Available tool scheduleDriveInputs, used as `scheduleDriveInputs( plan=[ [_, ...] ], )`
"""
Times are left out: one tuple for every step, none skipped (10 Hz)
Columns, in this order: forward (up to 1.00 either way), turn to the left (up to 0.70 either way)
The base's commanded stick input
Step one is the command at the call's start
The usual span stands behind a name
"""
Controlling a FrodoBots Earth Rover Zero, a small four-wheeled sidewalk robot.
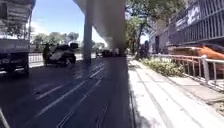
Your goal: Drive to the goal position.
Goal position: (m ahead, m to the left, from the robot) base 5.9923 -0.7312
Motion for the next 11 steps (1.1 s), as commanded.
scheduleDriveInputs(
  plan=[
    [0.7, -0.1],
    [0.7, -0.13],
    [0.7, -0.14],
    [0.7, -0.14],
    [0.7, -0.14],
    [0.7, -0.13],
    [0.7, -0.03],
    [0.7, 0.0],
    [0.7, 0.0],
    [0.7, 0.0],
    [0.7, 0.0]
  ],
)
